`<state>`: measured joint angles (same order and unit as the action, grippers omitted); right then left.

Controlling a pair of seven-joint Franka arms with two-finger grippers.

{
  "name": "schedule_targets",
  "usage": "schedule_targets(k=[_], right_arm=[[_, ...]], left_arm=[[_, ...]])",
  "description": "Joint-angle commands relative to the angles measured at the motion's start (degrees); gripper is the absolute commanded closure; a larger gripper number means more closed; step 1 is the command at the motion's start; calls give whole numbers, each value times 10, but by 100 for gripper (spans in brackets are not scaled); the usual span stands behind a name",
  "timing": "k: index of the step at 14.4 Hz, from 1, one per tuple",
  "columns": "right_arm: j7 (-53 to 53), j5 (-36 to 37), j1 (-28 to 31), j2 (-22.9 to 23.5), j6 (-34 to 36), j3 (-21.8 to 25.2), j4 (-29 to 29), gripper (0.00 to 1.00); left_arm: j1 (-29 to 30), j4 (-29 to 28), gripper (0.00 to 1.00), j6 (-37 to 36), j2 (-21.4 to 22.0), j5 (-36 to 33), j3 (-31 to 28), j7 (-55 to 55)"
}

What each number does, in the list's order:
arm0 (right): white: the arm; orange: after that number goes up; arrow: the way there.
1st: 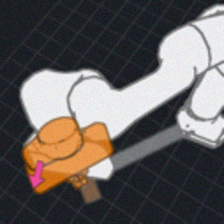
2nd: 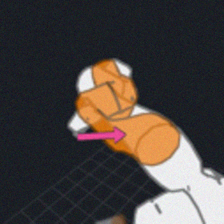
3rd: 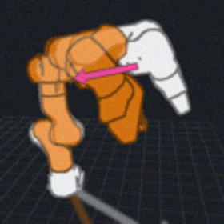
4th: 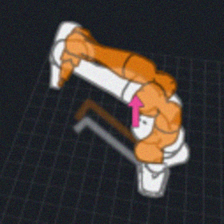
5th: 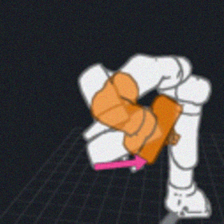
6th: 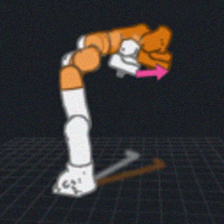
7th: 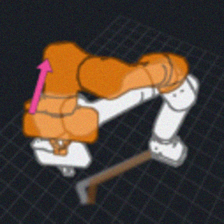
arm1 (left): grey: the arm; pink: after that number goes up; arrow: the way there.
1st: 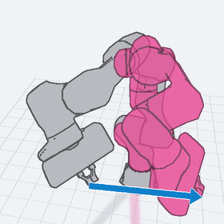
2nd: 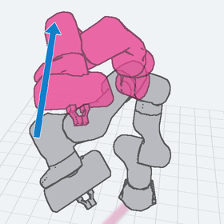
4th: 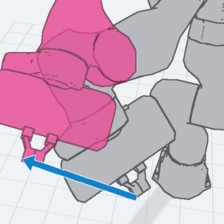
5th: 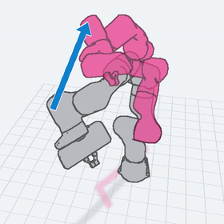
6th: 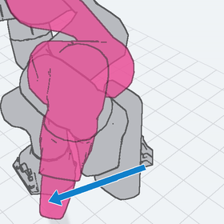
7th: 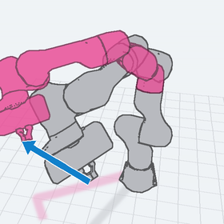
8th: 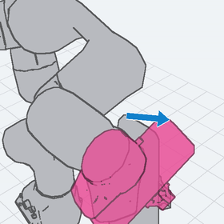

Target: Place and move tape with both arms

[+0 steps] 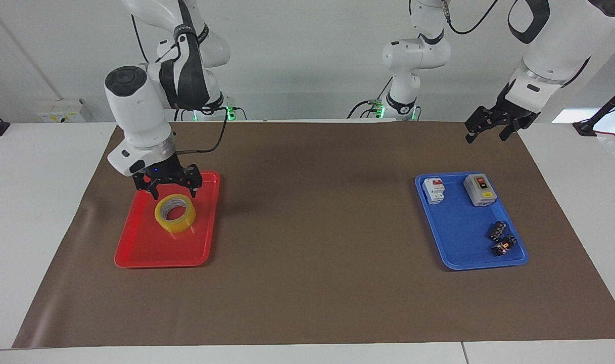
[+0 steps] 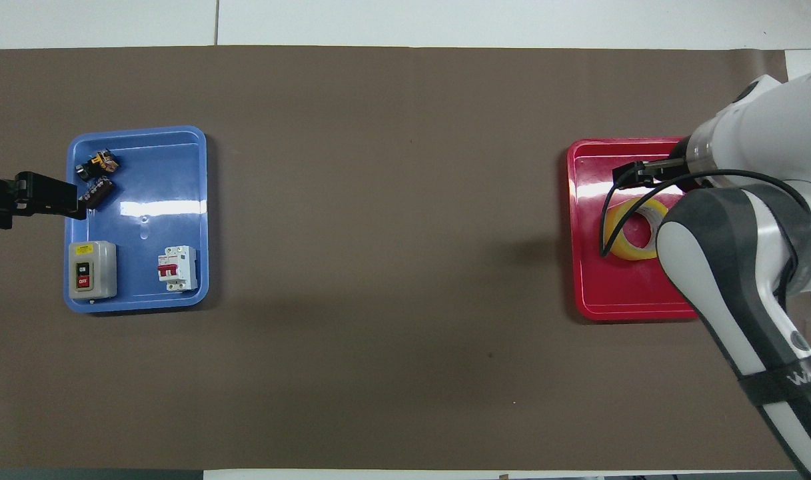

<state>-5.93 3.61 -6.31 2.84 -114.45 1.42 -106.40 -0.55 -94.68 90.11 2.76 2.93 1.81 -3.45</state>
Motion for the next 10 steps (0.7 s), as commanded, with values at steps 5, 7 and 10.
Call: schedule_targets(k=[5,7,10], right_arm=[[-29,-47,50,-53,229,8,145,0],[-29,-42,51,-53,269,8,170,0],[-29,-37,48,-58,293,4,161,0]], left_arm=[[-9,3,0,-18,5,0,-10,13],[-11,14,0,-32,1,-6,-8,18],[-13,34,0,-35,-6,-10,-8,24]])
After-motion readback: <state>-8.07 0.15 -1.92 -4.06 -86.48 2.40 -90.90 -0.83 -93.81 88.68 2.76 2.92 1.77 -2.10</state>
